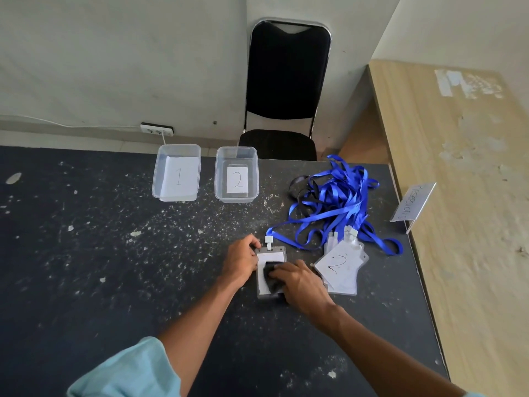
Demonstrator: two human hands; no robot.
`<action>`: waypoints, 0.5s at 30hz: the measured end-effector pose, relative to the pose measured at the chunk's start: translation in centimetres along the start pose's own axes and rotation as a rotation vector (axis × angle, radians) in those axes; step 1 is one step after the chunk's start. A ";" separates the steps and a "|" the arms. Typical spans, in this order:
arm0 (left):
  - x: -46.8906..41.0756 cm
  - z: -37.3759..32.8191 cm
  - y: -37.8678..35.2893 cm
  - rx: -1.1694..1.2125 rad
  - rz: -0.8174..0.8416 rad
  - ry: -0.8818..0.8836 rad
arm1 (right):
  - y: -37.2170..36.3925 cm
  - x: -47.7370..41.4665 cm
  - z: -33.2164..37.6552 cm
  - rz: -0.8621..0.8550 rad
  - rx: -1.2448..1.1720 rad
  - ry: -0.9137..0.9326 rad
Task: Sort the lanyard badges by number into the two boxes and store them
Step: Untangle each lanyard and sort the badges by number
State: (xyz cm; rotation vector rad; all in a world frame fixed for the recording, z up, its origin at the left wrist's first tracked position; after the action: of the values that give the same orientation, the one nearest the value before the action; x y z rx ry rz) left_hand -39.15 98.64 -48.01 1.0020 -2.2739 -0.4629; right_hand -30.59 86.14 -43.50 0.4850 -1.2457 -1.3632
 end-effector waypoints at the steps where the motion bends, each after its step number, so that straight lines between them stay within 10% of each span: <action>1: 0.1 -0.1 -0.1 -0.011 0.001 0.001 | -0.3 0.4 -0.2 0.022 -0.027 0.006; 15: -2.2 -4.3 -1.7 -0.560 0.033 0.125 | 1.9 2.0 -2.3 -0.126 -0.394 -0.169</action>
State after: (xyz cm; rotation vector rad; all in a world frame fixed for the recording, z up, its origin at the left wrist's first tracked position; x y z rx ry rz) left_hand -34.26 98.90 -46.52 0.6822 -1.8831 -0.9295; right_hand -28.23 83.90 -41.89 0.1757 -1.0556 -1.7377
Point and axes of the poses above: each hand's wrist, its own x-axis away from the middle knuckle, its own y-axis out of the back of the hand, z = x × y, the point moved 9 cm from there along -x, towards the middle knuckle, and after that the axes turned 6 degrees about -y, right-handed, at the moved point
